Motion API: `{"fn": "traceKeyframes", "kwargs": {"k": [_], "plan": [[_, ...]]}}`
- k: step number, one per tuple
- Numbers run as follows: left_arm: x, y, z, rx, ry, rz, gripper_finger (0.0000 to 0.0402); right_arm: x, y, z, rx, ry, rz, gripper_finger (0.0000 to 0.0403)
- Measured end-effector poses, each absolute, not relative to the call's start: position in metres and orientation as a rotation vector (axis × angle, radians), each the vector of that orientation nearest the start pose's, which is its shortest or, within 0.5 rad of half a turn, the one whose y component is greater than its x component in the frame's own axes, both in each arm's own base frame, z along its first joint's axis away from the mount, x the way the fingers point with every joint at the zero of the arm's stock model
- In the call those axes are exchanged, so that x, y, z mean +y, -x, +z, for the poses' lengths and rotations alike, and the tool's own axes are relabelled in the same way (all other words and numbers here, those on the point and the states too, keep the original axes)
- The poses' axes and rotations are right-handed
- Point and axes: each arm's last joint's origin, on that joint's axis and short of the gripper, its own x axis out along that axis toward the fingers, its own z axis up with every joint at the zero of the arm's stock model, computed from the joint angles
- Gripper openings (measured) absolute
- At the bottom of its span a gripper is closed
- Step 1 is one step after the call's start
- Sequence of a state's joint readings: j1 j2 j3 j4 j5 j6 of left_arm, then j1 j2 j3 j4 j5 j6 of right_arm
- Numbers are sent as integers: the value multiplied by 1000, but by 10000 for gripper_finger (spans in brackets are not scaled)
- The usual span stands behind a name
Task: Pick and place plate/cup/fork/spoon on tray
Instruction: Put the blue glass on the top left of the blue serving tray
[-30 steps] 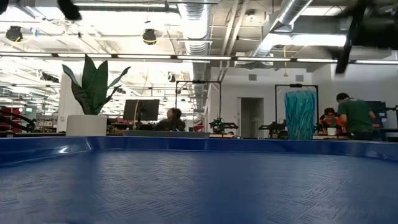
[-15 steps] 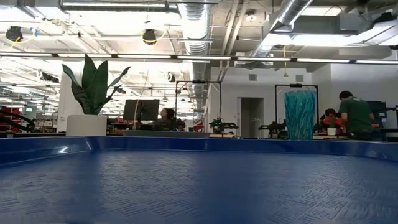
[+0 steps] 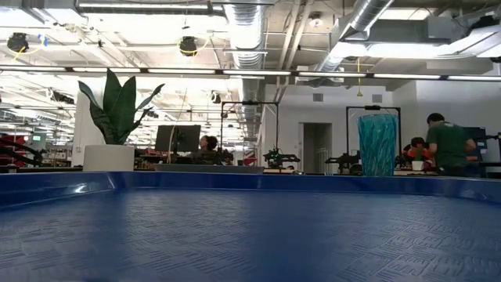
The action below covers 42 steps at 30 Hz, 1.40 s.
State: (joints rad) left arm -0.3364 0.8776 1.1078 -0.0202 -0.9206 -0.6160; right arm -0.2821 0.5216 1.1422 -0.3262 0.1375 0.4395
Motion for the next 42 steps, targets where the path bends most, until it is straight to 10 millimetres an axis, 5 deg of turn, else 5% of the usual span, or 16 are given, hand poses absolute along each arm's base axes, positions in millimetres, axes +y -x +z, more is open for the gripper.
{"fn": "traceKeyframes", "kwargs": {"k": [5,11,20,26,31,36,42], "plan": [[-26,-187,433,-227,696,536,98,-25,-53,461,39,-461,-637,254],[-11,-229,424,-67,708,464,98,-37,-62,452,296,-633,-1064,254],[12,-301,390,153,623,295,170,-54,-92,421,607,-676,-1162,254],[40,-359,359,241,649,250,253,-54,-80,417,684,-713,-1169,254],[57,-405,338,384,688,140,281,-58,-78,418,633,-732,-1222,254],[66,-421,330,473,755,81,281,-70,-85,412,653,-752,-1261,254],[72,-414,339,463,772,86,280,-99,-103,360,723,-834,-1237,254]]}}
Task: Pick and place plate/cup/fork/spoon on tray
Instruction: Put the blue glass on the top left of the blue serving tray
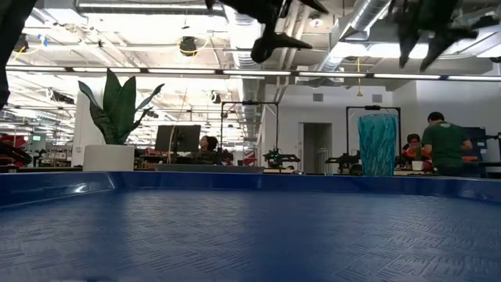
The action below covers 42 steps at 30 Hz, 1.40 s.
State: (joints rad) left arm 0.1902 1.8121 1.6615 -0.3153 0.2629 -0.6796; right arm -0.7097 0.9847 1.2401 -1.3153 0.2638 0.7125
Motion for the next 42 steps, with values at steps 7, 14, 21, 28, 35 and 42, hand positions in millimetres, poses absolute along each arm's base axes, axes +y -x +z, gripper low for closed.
{"fn": "traceKeyframes", "kwargs": {"k": [7,14,21,28,35,42], "plan": [[71,-403,354,436,758,102,279,-136,-98,308,690,-970,-1196,254],[70,-397,360,431,752,128,279,-166,-92,289,652,-1030,-1210,254],[71,-397,359,431,742,145,279,-166,-95,288,665,-1028,-1223,229],[71,-396,358,448,737,148,279,-169,-100,285,669,-1021,-1292,189],[71,-395,356,468,740,154,279,-172,-111,276,716,-1006,-1356,175],[71,-395,355,479,742,156,279,-174,-115,272,734,-1009,-1377,169]]}}
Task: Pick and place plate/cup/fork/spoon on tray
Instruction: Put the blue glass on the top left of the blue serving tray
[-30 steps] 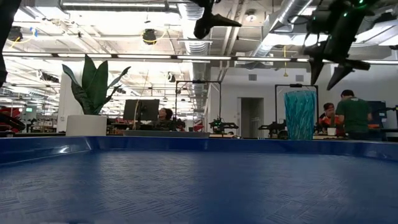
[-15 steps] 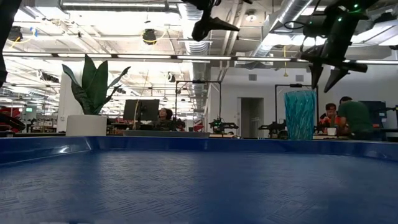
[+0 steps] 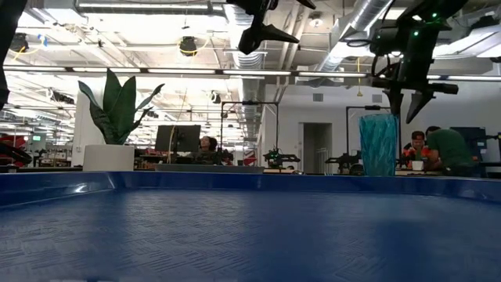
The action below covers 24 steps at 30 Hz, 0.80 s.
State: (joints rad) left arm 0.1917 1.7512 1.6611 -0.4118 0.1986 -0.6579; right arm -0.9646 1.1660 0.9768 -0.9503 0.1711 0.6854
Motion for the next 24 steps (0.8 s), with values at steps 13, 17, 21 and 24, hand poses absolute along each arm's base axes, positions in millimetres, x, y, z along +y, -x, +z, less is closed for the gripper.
{"fn": "traceKeyframes", "kwargs": {"k": [13,17,21,24], "plan": [[71,-395,354,483,724,150,279,-180,-134,256,805,-1021,-1335,101],[71,-395,354,484,724,149,279,-179,-138,255,806,-1007,-1315,48],[71,-395,354,484,724,149,279,-177,-142,257,792,-995,-1289,16],[71,-395,354,483,723,152,279,-177,-144,258,781,-1032,-1199,8]]}}
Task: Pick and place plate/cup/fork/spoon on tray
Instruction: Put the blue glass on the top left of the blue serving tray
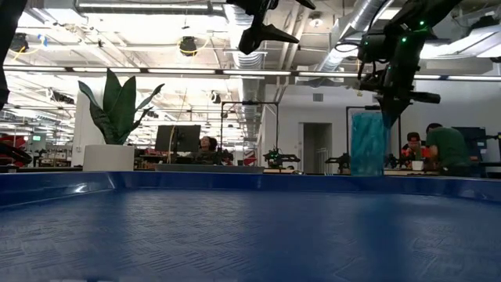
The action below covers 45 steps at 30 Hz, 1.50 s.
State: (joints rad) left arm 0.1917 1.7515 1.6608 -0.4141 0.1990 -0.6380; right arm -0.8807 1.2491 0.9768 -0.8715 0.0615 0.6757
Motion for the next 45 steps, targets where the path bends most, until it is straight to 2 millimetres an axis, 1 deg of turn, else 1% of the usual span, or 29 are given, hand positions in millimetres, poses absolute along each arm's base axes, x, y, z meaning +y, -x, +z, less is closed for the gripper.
{"fn": "traceKeyframes", "kwargs": {"k": [5,7,10,14,17,20,22,24,27,30,33,36,39,42,45], "plan": [[71,-395,354,481,661,156,277,-173,-148,259,784,-1038,-1145,6],[72,-394,353,477,650,202,273,-167,-151,263,772,-1023,-1125,5],[74,-393,351,479,660,316,262,-156,-155,272,724,-982,-1116,5],[78,-391,349,448,688,445,255,-136,-161,289,618,-881,-1111,5],[78,-392,351,419,688,449,254,-117,-166,302,533,-768,-1076,5],[81,-393,353,398,690,454,254,-99,-168,314,515,-650,-963,5],[84,-393,354,379,706,451,254,-87,-169,317,537,-581,-889,5],[88,-393,356,362,712,453,254,-78,-171,319,538,-553,-845,5],[90,-393,356,357,716,449,254,-69,-176,316,574,-479,-849,5],[90,-392,360,369,702,442,254,-62,-184,313,590,-399,-868,5],[91,-392,366,358,643,425,254,-58,-193,310,626,-353,-875,4],[91,-390,365,382,608,448,254,-57,-204,313,640,-304,-854,5],[92,-389,364,401,603,452,254,-55,-218,312,688,-236,-840,6],[92,-387,361,443,582,480,254,-55,-232,317,698,-181,-823,5],[92,-387,360,449,571,481,254,-54,-247,317,732,-132,-798,6]]}}
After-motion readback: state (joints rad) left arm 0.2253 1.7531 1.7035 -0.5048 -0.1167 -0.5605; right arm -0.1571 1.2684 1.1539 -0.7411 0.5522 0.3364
